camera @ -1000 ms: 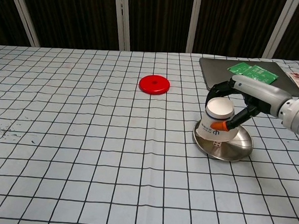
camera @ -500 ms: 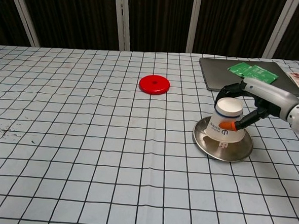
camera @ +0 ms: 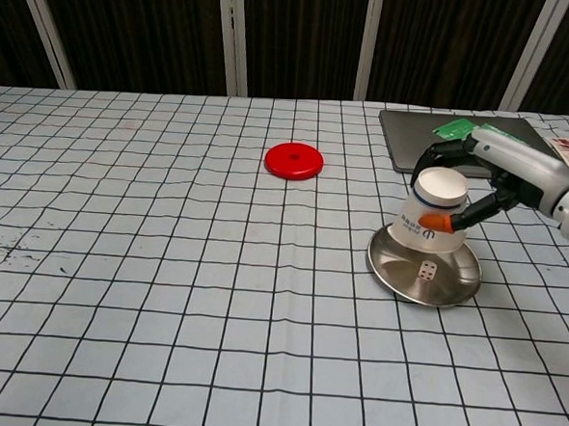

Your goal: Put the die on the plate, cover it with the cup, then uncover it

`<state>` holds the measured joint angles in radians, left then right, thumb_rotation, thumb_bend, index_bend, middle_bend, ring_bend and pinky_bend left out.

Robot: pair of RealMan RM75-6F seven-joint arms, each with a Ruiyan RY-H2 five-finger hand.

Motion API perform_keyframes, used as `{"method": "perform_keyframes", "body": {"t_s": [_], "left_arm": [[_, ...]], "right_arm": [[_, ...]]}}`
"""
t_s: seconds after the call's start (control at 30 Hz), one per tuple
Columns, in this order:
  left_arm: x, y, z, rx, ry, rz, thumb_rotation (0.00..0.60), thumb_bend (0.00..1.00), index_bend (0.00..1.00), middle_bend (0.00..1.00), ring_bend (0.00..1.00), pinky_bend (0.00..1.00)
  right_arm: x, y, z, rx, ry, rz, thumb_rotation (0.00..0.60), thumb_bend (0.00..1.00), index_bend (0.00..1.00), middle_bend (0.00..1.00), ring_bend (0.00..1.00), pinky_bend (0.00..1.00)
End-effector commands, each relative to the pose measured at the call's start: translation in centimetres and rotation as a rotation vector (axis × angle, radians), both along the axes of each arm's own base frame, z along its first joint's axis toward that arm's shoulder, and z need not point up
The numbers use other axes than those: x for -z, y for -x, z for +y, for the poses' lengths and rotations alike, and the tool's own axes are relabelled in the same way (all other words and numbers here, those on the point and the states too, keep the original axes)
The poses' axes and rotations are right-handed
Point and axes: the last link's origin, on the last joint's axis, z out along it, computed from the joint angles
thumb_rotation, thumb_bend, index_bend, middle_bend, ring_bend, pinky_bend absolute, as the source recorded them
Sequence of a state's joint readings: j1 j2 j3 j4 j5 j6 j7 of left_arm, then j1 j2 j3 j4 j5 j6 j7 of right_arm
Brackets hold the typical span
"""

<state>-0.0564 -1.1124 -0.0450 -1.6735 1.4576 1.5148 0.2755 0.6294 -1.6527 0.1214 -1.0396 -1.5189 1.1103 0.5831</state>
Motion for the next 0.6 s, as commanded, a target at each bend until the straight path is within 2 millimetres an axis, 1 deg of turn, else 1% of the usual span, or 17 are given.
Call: {"method": "perform_keyframes", "body": {"t_s": [0.03, 0.13, 0.23, 0.33, 0.4, 0.6], "left_arm": [[0.0, 0.0, 0.0, -0.001, -0.002, -0.001, 0.6, 0.23, 0.3, 0.0, 0.0, 0.13], [-0.1, 0.0, 0.0, -0.001, -0.002, -0.001, 0.6, 0.23, 0.3, 0.0, 0.0, 0.13], [0.0, 0.0, 0.0, 0.0, 0.001, -0.001, 0.6, 0.23, 0.3, 0.0, 0.0, 0.13], [0.0, 0.0, 0.0, 0.002, 0.001, 0.0, 0.6, 0.23, 0.3, 0.0, 0.0, 0.13], [0.0, 0.0, 0.0, 0.001, -0.001, 0.0, 0.6, 0.23, 0.3, 0.0, 0.0, 0.13], [0.1, -0.1, 0.0, -0.001, -0.001, 0.003, 0.6, 0.23, 0.3, 0.0, 0.0, 0.13]], "right_arm": [[-1.1, -0.1, -0.7, 0.006, 0.038, -0.02, 0.6, 0.36, 0.57, 0.49, 0.29, 0.0], [-2.6, 0.4, -1.6, 0.03, 0.077, -0.035, 0.6, 0.36, 0.57, 0.49, 0.29, 0.0], [-3.9, 1.3, -2.4, 0.066, 0.11, -0.021, 0.6, 0.36, 0.57, 0.49, 0.29, 0.0], [-5.1, 2.9, -3.0, 0.112, 0.128, 0.021, 0.6, 0.36, 0.57, 0.49, 0.29, 0.0], [-5.6, 4.0, -3.3, 0.14, 0.134, 0.049, 0.6, 0.36, 0.57, 0.49, 0.29, 0.0], [-6.2, 6.7, -3.5, 0.218, 0.132, 0.086, 0.6, 0.36, 0.57, 0.49, 0.29, 0.0]]}}
